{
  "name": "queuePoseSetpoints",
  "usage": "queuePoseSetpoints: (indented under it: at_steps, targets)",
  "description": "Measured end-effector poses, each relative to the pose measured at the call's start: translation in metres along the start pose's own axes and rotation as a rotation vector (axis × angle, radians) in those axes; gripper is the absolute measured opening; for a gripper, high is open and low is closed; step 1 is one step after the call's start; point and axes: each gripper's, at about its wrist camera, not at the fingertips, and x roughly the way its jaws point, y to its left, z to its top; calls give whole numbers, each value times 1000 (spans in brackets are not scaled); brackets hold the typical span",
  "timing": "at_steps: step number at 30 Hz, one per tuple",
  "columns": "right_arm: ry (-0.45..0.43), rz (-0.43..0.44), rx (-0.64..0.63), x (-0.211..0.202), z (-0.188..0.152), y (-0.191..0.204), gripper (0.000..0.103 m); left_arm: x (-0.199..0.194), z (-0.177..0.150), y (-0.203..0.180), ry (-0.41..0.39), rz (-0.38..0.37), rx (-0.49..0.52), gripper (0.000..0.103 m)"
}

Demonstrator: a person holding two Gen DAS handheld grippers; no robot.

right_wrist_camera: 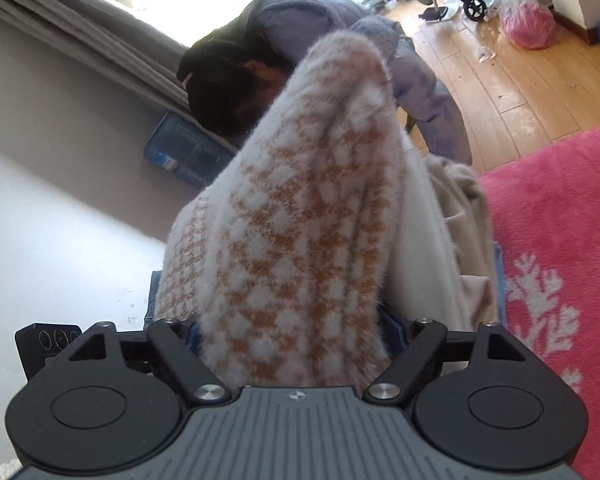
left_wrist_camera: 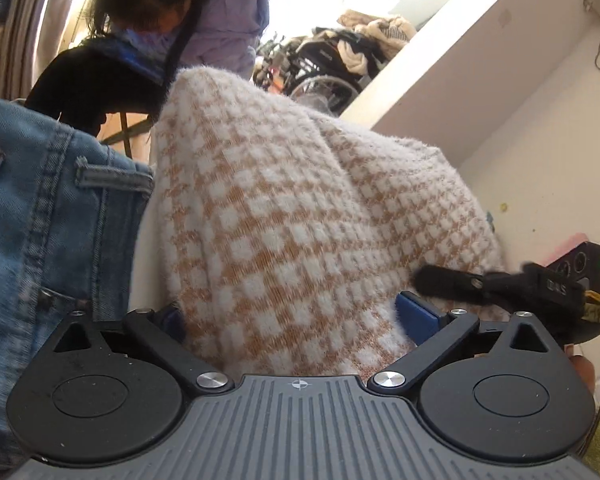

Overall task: Fold clothes
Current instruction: 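Carry the houndstooth cardigan bundle with both grippers toward the clothes stack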

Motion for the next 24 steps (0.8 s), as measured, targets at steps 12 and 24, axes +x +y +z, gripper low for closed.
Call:
queuePoseSetpoints:
  at_steps: [12,24]
  targets:
    - [-409,-191,-216,-125,-54,60,64,-96,11,-28,-175,53,249,98]
    - [-195,-455,-589,7,-125,71,38,-29,-89,-70,-75,32,488,99]
